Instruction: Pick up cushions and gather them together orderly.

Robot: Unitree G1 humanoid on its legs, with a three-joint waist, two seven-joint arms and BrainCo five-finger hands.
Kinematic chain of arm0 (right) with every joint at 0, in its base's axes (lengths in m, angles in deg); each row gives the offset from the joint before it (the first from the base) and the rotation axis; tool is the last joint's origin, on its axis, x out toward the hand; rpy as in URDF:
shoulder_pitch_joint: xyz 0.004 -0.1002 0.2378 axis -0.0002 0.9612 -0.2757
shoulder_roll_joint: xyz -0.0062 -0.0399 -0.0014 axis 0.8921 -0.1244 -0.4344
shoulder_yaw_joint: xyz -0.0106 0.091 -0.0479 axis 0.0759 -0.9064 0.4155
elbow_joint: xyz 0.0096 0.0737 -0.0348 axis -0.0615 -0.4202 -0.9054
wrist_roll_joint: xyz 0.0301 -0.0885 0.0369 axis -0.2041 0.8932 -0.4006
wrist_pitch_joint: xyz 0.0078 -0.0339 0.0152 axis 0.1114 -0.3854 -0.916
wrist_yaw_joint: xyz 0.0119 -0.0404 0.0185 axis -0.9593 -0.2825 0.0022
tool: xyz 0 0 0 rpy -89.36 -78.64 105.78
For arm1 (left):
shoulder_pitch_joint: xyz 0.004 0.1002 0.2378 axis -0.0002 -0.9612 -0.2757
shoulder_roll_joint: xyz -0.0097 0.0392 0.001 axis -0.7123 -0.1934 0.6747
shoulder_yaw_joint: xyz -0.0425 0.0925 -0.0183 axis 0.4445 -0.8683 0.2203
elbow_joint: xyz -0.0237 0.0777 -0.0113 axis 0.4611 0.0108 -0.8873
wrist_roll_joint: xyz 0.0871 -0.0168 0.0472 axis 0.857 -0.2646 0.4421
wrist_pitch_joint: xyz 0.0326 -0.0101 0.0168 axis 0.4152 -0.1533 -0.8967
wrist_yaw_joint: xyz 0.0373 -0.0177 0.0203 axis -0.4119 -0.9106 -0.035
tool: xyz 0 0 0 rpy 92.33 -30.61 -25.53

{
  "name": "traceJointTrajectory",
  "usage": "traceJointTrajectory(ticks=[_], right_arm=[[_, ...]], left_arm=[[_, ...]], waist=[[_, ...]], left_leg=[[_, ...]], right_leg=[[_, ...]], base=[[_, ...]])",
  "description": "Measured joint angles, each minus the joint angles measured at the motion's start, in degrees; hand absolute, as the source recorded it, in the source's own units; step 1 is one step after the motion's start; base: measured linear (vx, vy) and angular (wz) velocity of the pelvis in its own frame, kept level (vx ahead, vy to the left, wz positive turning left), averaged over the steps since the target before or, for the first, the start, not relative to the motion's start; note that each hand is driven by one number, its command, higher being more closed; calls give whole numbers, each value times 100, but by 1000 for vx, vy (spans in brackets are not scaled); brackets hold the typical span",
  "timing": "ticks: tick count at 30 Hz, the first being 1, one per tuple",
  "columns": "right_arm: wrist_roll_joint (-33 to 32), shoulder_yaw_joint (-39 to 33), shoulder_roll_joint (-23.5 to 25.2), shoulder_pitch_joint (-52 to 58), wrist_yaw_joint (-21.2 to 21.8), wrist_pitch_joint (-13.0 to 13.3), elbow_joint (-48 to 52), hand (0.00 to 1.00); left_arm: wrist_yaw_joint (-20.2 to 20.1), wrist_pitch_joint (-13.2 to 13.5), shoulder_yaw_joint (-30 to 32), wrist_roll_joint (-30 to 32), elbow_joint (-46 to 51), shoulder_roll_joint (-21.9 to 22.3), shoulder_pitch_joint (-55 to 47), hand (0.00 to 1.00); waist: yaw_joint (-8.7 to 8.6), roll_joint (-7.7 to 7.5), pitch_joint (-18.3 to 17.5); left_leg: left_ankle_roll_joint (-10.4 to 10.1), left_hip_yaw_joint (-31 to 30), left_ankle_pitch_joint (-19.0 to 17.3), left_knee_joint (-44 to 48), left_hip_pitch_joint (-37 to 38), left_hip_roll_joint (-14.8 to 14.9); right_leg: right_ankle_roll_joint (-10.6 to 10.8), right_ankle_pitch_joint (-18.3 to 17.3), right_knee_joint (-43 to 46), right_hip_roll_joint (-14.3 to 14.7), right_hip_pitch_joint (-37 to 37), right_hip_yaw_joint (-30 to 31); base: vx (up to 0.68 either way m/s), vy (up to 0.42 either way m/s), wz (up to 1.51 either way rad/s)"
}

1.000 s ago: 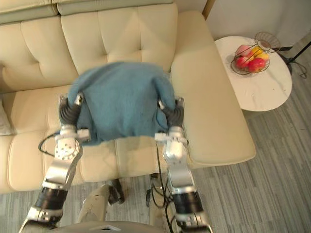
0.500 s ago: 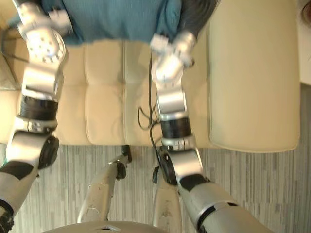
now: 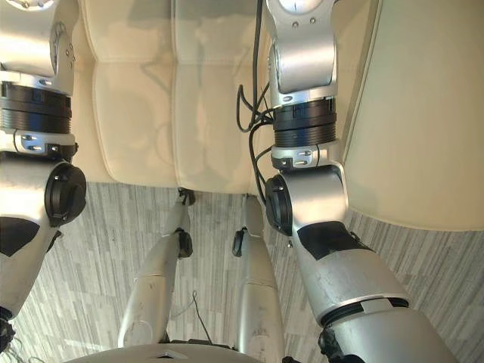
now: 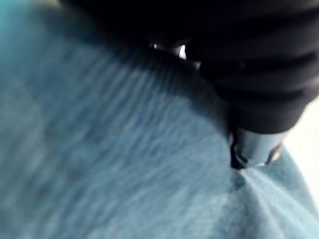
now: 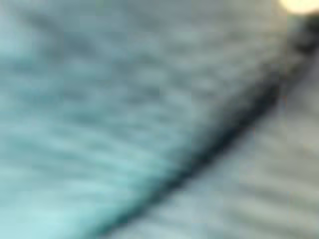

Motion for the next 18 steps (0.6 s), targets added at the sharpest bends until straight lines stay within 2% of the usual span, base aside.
traceJointTrajectory(ticks=[2,3,5,8,11,15,18], right_arm=[[7,4,114,669,154,-139,22,0],[7,-43,172,1033,248,-276,23,0],[-9,-78,201,1414,265,-372,46,0],[-110,-293,273,1746,256,-338,612,0],[-332,-478,56,2039,301,-195,902,0],[-540,-553,-97,2631,491,-140,919,0],[-681,-576,-99,3154,653,-94,972,0]], left_arm=[[-25,-69,173,-2,142,111,-716,0],[-17,-84,332,-12,223,274,-1152,0],[-17,-84,502,-59,228,406,-1557,0],[-31,-82,681,-297,263,427,-2011,0],[-53,-79,707,-547,276,424,-2347,0],[-140,-24,704,-761,351,320,-2510,0],[-223,97,700,-854,594,67,-2669,0]], waist=[[-83,-16,17],[-93,-23,22],[-109,-82,65],[-203,-200,159],[-276,-277,212],[-276,-286,219],[-278,-289,220]], left_leg=[[-11,38,-3,0,16,27],[-60,111,-2,0,39,46],[-80,156,-19,8,83,73],[-87,273,-27,31,147,118],[-92,305,-140,185,297,159],[-99,306,-427,641,433,253],[-85,304,-601,965,476,321]], right_leg=[[41,-56,0,37,-4,72],[43,-58,0,60,-5,112],[-4,-18,1,103,-2,182],[-18,-3,2,150,14,267],[-19,-1,2,181,197,355],[26,-42,3,218,514,422],[93,-118,3,240,694,452]], base=[[54,89,-10],[61,88,-17],[62,70,-20],[69,58,-18],[34,52,-13],[-40,39,-11],[-29,38,-8]])
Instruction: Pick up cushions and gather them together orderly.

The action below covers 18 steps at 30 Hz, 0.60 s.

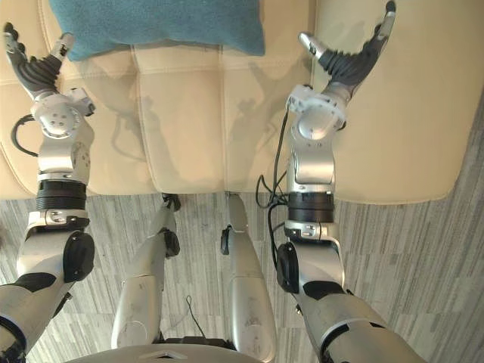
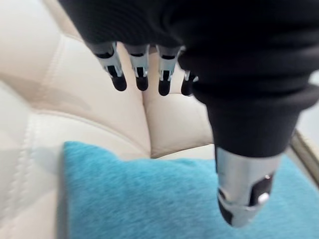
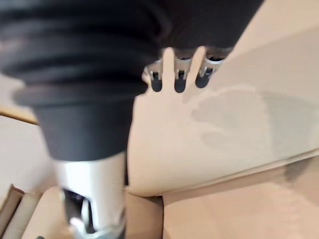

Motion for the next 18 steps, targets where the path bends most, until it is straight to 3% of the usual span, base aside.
traceJointTrajectory(ticks=[4,8,12,16,18], right_arm=[[-95,33,18,1159,300,21,462,0],[37,152,195,2798,1063,132,811,0],[293,395,597,3927,1618,148,232,0],[662,510,1008,4752,2018,151,-573,0],[735,439,1183,5118,2140,153,-1194,0]], left_arm=[[-401,244,-178,-284,404,-189,-731,0],[-1541,530,-409,-469,699,-67,-2494,0],[-2164,507,-476,-438,-110,465,-3781,0],[-2404,453,-398,-145,-1022,1074,-4831,0],[-2406,430,39,-47,-1670,1434,-5304,0]], waist=[[0,-12,6],[-5,-52,-58],[-17,-216,-624],[15,-299,-1160],[11,-291,-1603]], left_leg=[[-36,-5,-207,275,440,67],[22,59,-783,819,1247,144],[35,210,-1130,1013,1756,174],[41,340,-1426,1041,2490,206],[31,453,-1549,1027,2875,214]], right_leg=[[-14,-75,1,16,558,-21],[23,-294,32,29,1540,46],[48,-538,163,11,1985,133],[52,-772,175,5,2675,149],[70,-912,187,-3,2999,151]], base=[[-13,41,-8],[27,60,-22],[104,42,-21],[122,38,-19],[143,64,-21]])
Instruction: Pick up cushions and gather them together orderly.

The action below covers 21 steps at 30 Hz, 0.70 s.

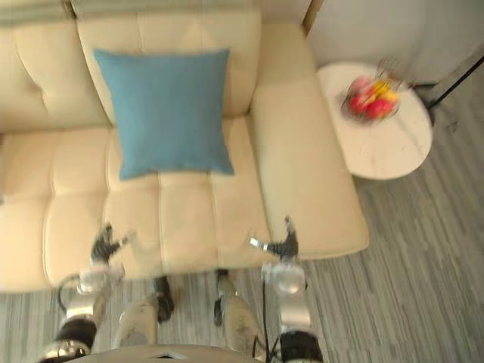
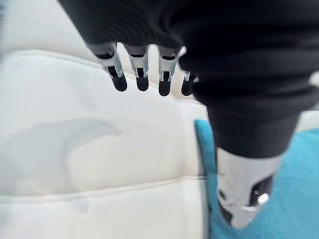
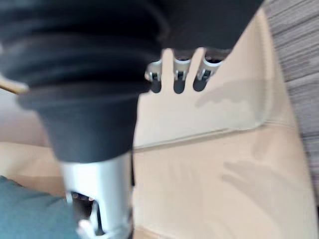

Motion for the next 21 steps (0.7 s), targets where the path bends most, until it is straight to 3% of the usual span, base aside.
traceJointTrajectory(ticks=[4,9,16,17,18,19,20,21], right_arm=[[-29,-539,203,233,129,-4,-1150,0],[-27,-947,238,499,198,-82,-2105,0],[39,-738,279,391,336,-132,-2287,0],[146,-739,279,338,333,-136,-2290,0],[212,-711,261,254,331,-129,-2325,0],[220,-681,250,183,330,-131,-2373,0],[285,-513,262,86,328,-112,-2516,0],[321,-502,275,100,328,-112,-2545,0]], left_arm=[[19,-77,742,5,-916,313,-420,0],[5,-189,1104,15,-1326,504,-656,0],[14,-205,1311,117,-1356,557,-645,0],[26,-207,1319,115,-1282,544,-647,0],[70,-206,1340,108,-1237,591,-645,0],[113,-206,1348,107,-1229,581,-642,0],[232,-215,1307,94,-1188,452,-635,0],[248,-216,1281,95,-1179,415,-635,0]], waist=[[25,86,-430],[53,203,-639],[118,79,-529],[173,4,-483],[246,193,-427],[266,121,-405],[235,-66,-335],[236,-134,-358]], left_leg=[[-10,105,-128,-140,587,-38],[3,-1,-137,-401,1200,-168],[114,210,-196,-233,1359,-228],[173,337,-186,-169,1332,-193],[218,476,-177,-120,1285,-25],[226,505,-181,-69,1280,20],[217,462,-177,86,1249,95],[217,437,-177,144,1227,116]], right_leg=[[24,-171,24,-42,462,-27],[85,-403,209,-134,951,-181],[200,-636,654,-234,849,-73],[200,-1035,905,-423,695,-714],[64,-1309,1615,-618,477,-1189],[3,-1386,2211,-741,285,-1341],[45,-1798,4398,-1206,-11,-1484],[94,-1867,4789,-1300,23,-1451]], base=[[104,55,-12],[53,51,12],[-57,56,-11],[-165,5,-43],[-206,-6,-52],[-158,-88,-28],[-104,-109,0],[-74,-143,18]])
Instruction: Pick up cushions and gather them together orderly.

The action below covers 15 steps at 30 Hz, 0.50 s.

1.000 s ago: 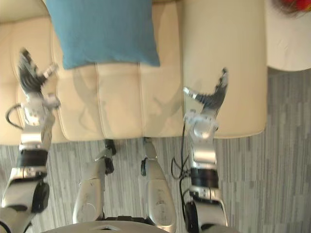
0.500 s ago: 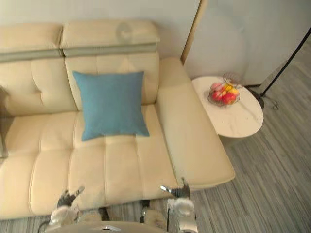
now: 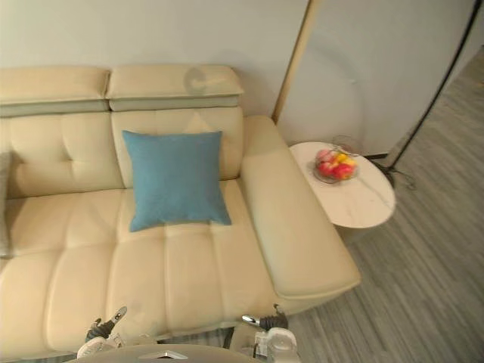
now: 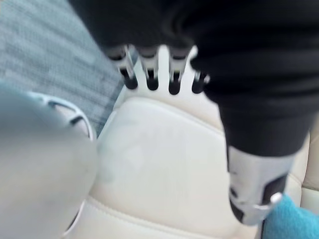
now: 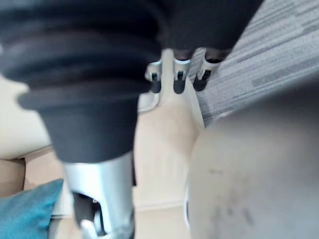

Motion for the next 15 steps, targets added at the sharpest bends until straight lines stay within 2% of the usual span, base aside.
traceJointTrajectory(ticks=[2,3,4,5,6,7,8,9,10,11,12,14,15], right_arm=[[56,38,43,46,3,32,-204,0],[100,27,65,-19,3,41,-368,0],[100,22,1,-184,2,15,-478,0],[100,23,-33,-213,1,12,-484,0],[100,48,-209,-352,-28,9,-474,0],[99,166,-243,-516,-50,11,-508,0],[99,219,-246,-580,-47,10,-516,0],[98,310,-289,-720,-49,9,-584,0],[98,382,-283,-785,-61,9,-592,0],[98,389,-281,-764,-62,8,-600,0],[95,412,-273,-717,-64,8,-600,0],[91,404,-267,-706,-126,7,-597,0],[90,382,-305,-706,-191,5,-583,0]], left_arm=[[31,-14,-8,3,28,-73,-6,0],[30,-22,-10,3,102,-99,-8,0],[38,-45,18,3,98,-34,46,0],[35,-49,17,5,111,29,83,0],[58,-38,-67,13,123,195,22,0],[63,3,-174,17,168,160,52,0],[66,10,-251,13,171,96,92,0],[108,7,-437,9,134,35,175,0],[144,11,-448,10,105,57,155,0],[150,11,-446,9,98,80,139,0],[156,18,-489,11,101,87,109,0],[147,21,-565,15,110,89,111,0],[149,26,-562,17,112,102,136,0]], waist=[[15,-140,-80],[51,-230,-116],[137,-152,-146],[186,-52,-162],[315,232,-174],[277,125,-89],[276,80,-46],[291,329,174],[264,433,206],[250,429,208],[212,451,193],[161,419,212],[170,419,211]], left_leg=[[-58,-135,35,146,-102,25],[-88,-281,56,436,-327,29],[-49,-385,134,598,-632,171],[25,-475,198,559,-759,179],[15,-562,626,-75,-838,13],[-82,-410,738,-168,-963,-61],[-95,-391,782,-155,-1051,-79],[-192,-442,896,-168,-1102,121],[-253,-459,1014,-341,-1049,219],[-296,-451,1066,-441,-1005,236],[-322,-421,1279,-741,-897,230],[-307,-552,1280,-724,-931,174],[-201,-765,938,-315,-953,110]], right_leg=[[199,-76,656,-222,254,129],[630,-28,359,-250,489,334],[733,-149,-68,33,512,313],[736,-153,-341,131,525,349],[620,-418,-1189,351,724,467],[480,-732,-1581,318,747,458],[415,-858,-1833,331,784,443],[307,-625,-2260,588,877,423],[244,-454,-2493,746,967,406],[218,-412,-2540,779,964,399],[158,-334,-2566,820,910,403],[83,-233,-2656,801,838,442],[38,-145,-2696,786,753,563]], base=[[-40,-204,24],[-85,-315,8],[-131,-278,-9],[-251,-114,-51],[-274,-38,-43],[-266,-66,-37],[-284,-126,-24],[-274,-140,-26],[-275,-119,-26],[-181,-76,-13],[-200,-66,-10],[-158,-4,-23],[-117,103,-55]])
